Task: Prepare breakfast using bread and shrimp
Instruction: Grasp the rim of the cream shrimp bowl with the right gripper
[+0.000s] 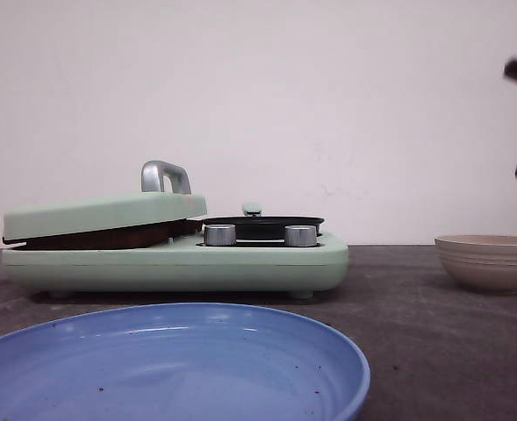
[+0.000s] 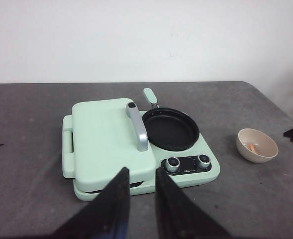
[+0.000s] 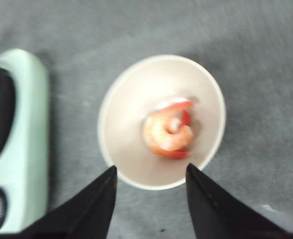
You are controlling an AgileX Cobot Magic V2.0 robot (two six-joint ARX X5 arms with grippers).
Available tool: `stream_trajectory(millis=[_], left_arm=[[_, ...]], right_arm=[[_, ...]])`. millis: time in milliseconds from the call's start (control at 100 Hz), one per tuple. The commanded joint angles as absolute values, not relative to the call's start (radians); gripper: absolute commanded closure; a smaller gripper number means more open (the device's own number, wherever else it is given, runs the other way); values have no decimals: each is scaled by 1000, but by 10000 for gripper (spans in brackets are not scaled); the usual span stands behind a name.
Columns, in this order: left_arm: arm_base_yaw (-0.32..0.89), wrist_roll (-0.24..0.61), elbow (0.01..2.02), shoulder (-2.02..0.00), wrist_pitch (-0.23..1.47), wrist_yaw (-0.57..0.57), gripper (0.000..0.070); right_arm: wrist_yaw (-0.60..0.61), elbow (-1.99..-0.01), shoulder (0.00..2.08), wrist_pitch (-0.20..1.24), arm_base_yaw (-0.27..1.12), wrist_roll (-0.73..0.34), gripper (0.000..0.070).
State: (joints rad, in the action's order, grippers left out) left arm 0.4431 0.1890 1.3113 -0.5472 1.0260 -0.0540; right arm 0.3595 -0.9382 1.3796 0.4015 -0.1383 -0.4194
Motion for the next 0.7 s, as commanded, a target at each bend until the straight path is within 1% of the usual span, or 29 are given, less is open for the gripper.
stream_trajectory(millis=[0,190,390,510,590,690], left_arm=[[448,172,1325,-550,1026,-57,700],[448,173,1325,-550,1032,-56,700],[448,172,1325,-550,1029,-57,700],[448,172,1325,-550,1019,-57,700],[448,171,1325,-550,1018,-57,700],[448,171,1325,-550,1018,-57,700]], right_arm=[[351,-976,1420,385,-147,-414,416],[312,-1005,1530,382,-174,-409,423],[315,-1010,1624,381,-193,-419,424],[327,-1010,1661,350,-193,-422,424],[348,-1010,1675,321,-193,-446,426],[360,-1010,1689,295,-193,-476,491]])
